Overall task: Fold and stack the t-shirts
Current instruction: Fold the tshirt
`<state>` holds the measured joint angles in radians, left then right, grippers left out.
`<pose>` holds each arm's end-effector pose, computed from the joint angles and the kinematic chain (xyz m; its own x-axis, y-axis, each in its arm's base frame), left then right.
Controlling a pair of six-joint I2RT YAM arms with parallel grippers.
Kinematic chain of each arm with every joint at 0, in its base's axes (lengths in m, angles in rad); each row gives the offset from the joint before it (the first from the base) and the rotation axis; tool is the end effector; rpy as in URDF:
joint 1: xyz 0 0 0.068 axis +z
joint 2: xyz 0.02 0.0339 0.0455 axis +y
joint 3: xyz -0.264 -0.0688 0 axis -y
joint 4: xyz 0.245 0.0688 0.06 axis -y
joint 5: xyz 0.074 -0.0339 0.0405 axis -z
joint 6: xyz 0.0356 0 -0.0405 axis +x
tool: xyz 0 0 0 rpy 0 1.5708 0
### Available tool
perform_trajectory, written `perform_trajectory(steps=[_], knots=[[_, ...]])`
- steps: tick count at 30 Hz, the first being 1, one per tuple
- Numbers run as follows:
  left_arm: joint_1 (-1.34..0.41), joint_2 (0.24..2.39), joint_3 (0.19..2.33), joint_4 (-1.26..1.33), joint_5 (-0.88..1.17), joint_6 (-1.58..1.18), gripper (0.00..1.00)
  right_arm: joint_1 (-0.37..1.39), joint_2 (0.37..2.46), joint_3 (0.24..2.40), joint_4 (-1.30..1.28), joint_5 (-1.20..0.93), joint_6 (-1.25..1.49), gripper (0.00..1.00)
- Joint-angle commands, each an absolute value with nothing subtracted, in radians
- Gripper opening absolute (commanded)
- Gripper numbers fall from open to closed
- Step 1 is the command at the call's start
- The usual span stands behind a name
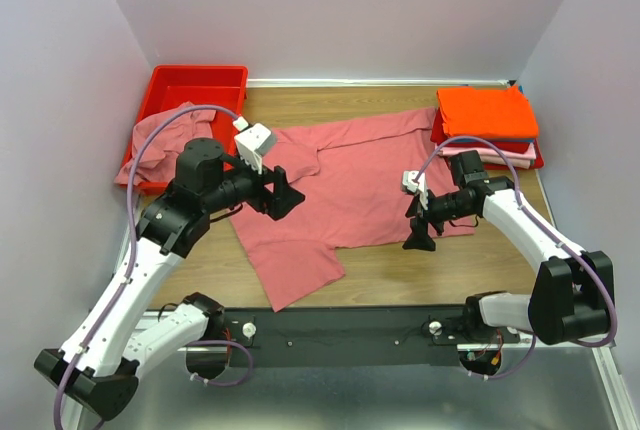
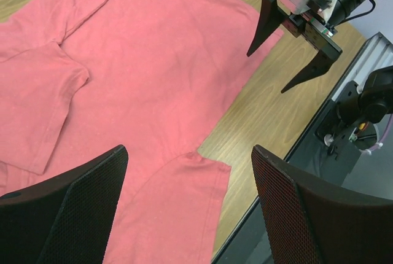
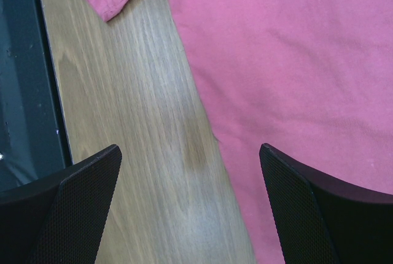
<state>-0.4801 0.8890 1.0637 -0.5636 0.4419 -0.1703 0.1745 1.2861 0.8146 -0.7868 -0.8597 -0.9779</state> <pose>0.1550 -0.0979 0.3799 -0.4617 0.0677 -0.8845 0.7004 0.6397 -0.3166 0.2132 0.0650 0.2165 -0.2394 -0.5918 -0.7697 -0.9687 0.1995 0.1479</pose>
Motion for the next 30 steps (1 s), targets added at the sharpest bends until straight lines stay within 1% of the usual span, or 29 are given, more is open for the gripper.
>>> perform_trajectory(steps=[1,8,9,14,17,18,19,21,25,26,27,30], knots=[[-0.488,0.868,1.088,-0.584,0.422,-0.129,0.9,0.166,1.275,0.802,-0.781,-0.867,-0.994,1.0],[-0.494,0.879,1.15,-0.572,0.324,-0.051,0.96,0.166,1.273,0.802,-0.781,-0.87,-0.994,1.0],[-0.494,0.876,1.152,-0.559,0.313,-0.022,0.98,0.166,1.273,0.804,-0.781,-0.87,-0.993,1.0],[-0.492,0.803,1.054,-0.382,0.376,0.102,0.98,0.166,1.273,0.804,-0.781,-0.879,-0.991,1.0],[-0.494,0.762,0.993,-0.348,0.377,0.243,0.98,0.166,1.272,0.805,-0.782,-0.882,-0.991,1.0],[-0.494,0.758,0.982,-0.363,0.37,0.283,0.98,0.166,1.272,0.805,-0.781,-0.882,-0.991,1.0],[-0.494,0.756,0.974,-0.432,0.367,0.386,0.98,0.166,1.27,0.805,-0.782,-0.882,-0.991,1.0],[-0.494,0.764,0.983,-0.52,0.355,0.471,0.96,0.167,1.27,0.805,-0.782,-0.882,-0.992,1.0],[-0.505,0.747,0.956,-0.801,0.336,0.78,0.95,0.164,1.278,0.807,-0.782,-0.885,-0.992,1.0],[-0.52,0.741,0.94,-0.831,0.315,0.872,0.94,0.167,1.282,0.807,-0.782,-0.887,-0.992,1.0],[-0.531,0.733,0.916,-0.854,0.257,0.896,0.95,0.166,1.284,0.807,-0.782,-0.89,-0.992,1.0],[-0.59,0.729,0.87,-0.899,0.183,0.94,0.98,0.166,1.292,0.81,-0.784,-0.893,-0.991,1.0]])
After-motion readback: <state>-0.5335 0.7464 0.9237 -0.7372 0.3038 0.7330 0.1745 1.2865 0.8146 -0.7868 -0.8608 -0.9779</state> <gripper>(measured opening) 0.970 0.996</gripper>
